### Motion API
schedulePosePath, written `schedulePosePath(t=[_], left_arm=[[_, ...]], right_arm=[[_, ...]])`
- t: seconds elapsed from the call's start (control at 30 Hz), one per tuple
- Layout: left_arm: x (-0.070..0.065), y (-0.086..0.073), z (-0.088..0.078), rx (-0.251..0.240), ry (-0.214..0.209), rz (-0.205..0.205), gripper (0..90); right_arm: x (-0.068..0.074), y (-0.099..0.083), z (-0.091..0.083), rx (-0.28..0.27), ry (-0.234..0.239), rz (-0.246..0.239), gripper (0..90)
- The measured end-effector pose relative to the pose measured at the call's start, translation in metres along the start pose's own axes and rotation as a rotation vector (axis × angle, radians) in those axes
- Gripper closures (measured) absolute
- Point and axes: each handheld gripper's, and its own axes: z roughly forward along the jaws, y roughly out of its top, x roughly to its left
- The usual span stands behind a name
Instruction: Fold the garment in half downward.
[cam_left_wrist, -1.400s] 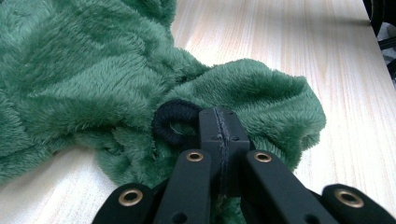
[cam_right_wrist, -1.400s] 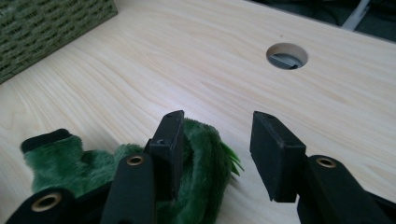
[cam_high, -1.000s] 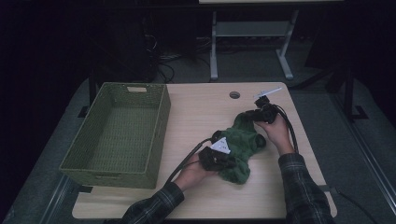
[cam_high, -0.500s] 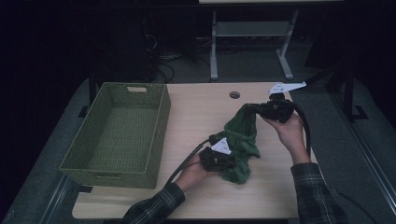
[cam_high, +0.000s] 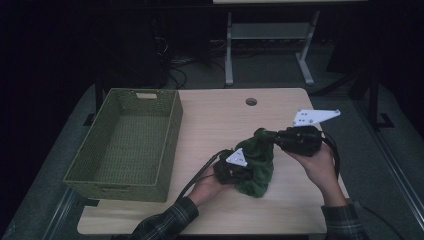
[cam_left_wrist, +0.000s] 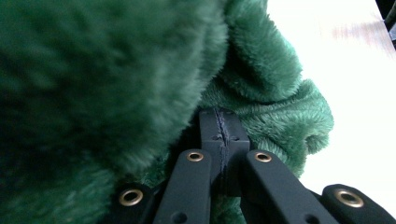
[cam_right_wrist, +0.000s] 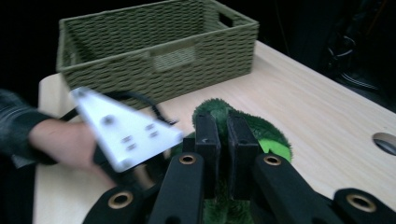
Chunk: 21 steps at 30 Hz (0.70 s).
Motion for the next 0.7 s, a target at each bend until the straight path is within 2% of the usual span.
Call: schedulePosePath(t=[0.17,0.27,0.33,0.43,0.53,0.63,0.7], left_arm=[[0.000,-0.001,-0.002,-0.005,0.014,0.014,89.8],[-0.001,-0.001,-0.004,-0.032,0.013,-0.006,89.6],[0.000,-0.001,-0.005,-0.052,0.006,-0.033,88.3],[-0.001,-0.001,-0.013,-0.063,0.016,-0.033,81.3],[-0.004,0.000,-0.027,-0.066,0.042,-0.032,69.3],[-0.009,-0.001,-0.043,-0.059,0.072,-0.035,62.3],[-0.011,-0.001,-0.054,-0.057,0.087,-0.049,61.0]], right_arm=[[0.025,-0.012,-0.010,0.009,0.008,-0.029,85.4],[0.034,-0.022,-0.009,0.014,0.032,-0.034,85.5],[0.039,-0.028,-0.005,0.037,0.049,-0.033,85.4],[0.046,-0.038,0.000,0.064,0.075,-0.027,85.4],[0.052,-0.049,0.008,0.093,0.095,-0.015,85.4],[0.055,-0.060,0.015,0.121,0.121,0.001,85.4],[0.058,-0.064,0.017,0.132,0.128,0.001,85.3]])
